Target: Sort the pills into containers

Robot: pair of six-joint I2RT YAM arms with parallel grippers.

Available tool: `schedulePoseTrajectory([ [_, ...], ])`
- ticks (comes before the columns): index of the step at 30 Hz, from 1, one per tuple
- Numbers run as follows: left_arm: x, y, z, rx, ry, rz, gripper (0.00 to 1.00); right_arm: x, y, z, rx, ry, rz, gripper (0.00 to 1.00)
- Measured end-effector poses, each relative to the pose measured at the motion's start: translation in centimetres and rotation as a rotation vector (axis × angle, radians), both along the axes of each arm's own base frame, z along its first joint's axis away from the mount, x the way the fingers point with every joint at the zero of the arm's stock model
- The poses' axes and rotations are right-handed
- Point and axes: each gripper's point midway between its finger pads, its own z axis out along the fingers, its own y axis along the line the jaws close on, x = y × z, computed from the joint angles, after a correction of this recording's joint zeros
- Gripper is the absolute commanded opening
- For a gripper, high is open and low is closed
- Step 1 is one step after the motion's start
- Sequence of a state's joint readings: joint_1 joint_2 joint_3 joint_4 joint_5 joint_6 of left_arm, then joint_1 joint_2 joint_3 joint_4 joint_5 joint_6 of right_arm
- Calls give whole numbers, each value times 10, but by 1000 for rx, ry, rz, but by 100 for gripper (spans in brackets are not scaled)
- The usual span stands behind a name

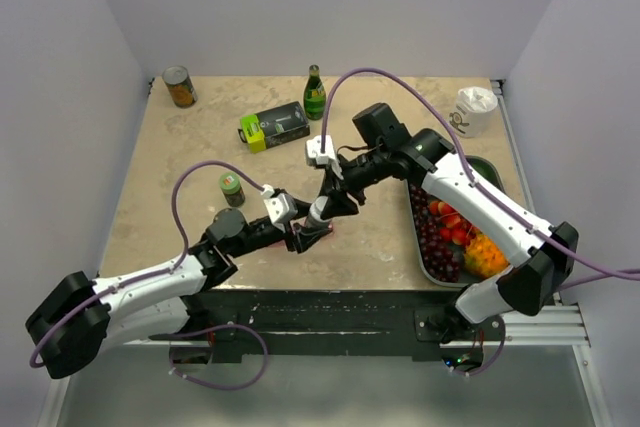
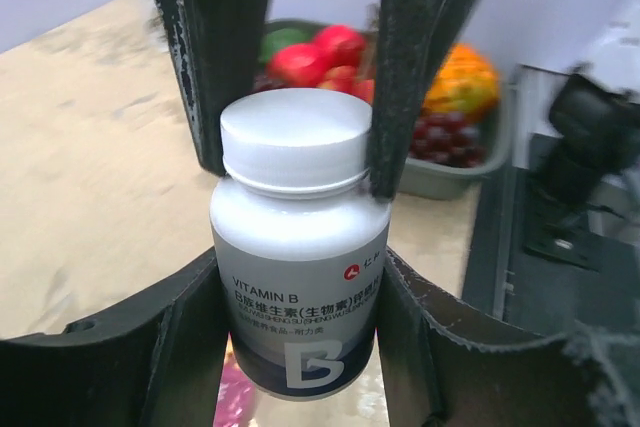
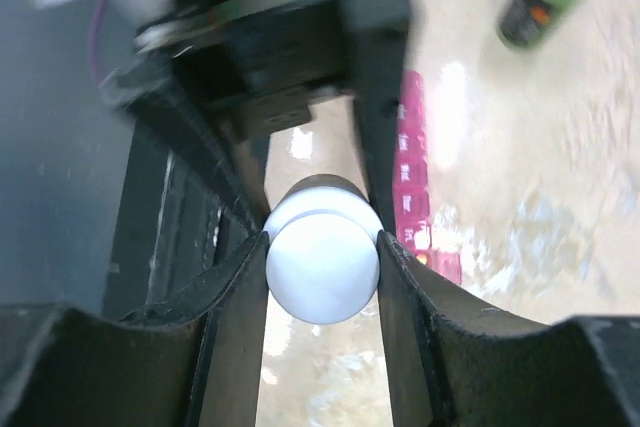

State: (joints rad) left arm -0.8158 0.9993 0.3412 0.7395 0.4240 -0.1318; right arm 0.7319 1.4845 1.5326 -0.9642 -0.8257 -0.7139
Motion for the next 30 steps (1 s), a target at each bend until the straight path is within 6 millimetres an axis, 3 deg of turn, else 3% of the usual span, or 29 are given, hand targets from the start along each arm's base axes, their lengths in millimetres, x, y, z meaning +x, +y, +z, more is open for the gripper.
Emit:
schedulePoseTrajectory([
  [2, 15, 4, -8, 18, 2, 124, 0, 18, 3, -9, -18, 66, -160, 10],
  [3, 24, 5, -12, 29, 0, 193, 0, 28, 4, -13, -22, 104, -239, 24],
  [5, 43, 8, -20, 41, -3, 319, 0, 47, 6, -19, -17, 185, -362, 41],
  [6, 50, 9, -23, 51, -9, 363, 0, 53, 7, -22, -15, 214, -397, 62],
  [8, 64, 11, -29, 70, -23, 440, 0, 67, 8, -28, -13, 266, -460, 80],
  [9, 68, 11, -28, 64, -35, 457, 0, 70, 7, -31, -19, 284, -475, 99],
  [12, 69, 9, -13, 17, -73, 455, 0, 72, -1, -29, -21, 304, -463, 99],
  [17, 48, 5, 12, -59, -83, 312, 0, 74, -26, 22, 81, 86, -294, 99],
  [22, -1, -9, 23, -74, -69, 35, 0, 26, -44, 57, 154, -192, 41, 98],
  [26, -33, -16, 6, -20, -11, -143, 0, -12, -31, 41, 144, -236, 251, 91],
  [30, -47, -18, -2, 12, 16, -221, 0, -40, -16, 21, 110, -192, 384, 80],
])
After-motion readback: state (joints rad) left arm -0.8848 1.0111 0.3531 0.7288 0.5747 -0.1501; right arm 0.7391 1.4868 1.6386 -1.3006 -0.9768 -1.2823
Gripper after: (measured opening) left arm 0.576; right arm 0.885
